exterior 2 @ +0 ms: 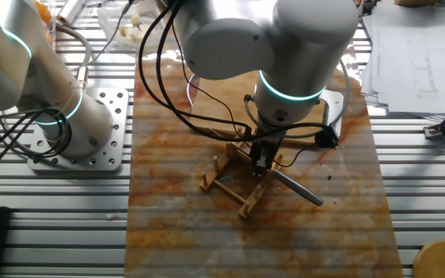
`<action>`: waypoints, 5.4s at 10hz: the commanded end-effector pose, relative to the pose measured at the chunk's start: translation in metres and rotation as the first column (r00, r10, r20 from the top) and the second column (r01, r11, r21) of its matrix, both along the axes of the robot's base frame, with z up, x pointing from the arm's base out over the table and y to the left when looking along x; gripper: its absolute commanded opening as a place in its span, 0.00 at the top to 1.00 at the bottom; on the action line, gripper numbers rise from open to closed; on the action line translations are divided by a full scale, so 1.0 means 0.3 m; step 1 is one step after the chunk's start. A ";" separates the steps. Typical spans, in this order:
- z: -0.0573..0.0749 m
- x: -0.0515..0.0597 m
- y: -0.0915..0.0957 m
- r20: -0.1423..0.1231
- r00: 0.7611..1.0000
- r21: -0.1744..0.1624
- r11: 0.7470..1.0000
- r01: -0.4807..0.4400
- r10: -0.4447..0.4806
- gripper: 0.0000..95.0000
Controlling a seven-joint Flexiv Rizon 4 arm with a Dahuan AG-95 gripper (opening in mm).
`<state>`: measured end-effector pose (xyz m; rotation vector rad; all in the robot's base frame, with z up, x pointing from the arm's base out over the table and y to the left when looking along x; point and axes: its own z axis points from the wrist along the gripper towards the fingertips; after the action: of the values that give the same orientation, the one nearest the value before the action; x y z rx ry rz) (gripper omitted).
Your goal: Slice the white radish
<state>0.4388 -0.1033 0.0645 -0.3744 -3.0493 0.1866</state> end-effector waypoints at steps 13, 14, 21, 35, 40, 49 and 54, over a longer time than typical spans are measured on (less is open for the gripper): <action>-0.024 0.030 0.036 0.023 1.000 0.010 1.000 0.015 -0.016 0.60; -0.028 0.036 0.044 0.026 1.000 0.008 1.000 0.015 -0.015 0.60; -0.039 0.047 0.064 0.028 0.999 0.006 1.000 0.015 -0.015 0.80; -0.093 0.039 0.068 0.027 1.000 -0.008 1.000 0.015 -0.015 1.00; -0.074 0.039 0.062 0.024 1.000 0.001 1.000 0.002 -0.002 1.00; 0.385 0.065 0.143 -0.011 0.971 0.005 0.972 -0.237 0.237 1.00; 0.446 0.206 0.295 0.049 0.907 0.012 0.908 -0.419 0.418 1.00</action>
<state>0.4902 -0.0253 0.1951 0.2282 -3.1303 0.1776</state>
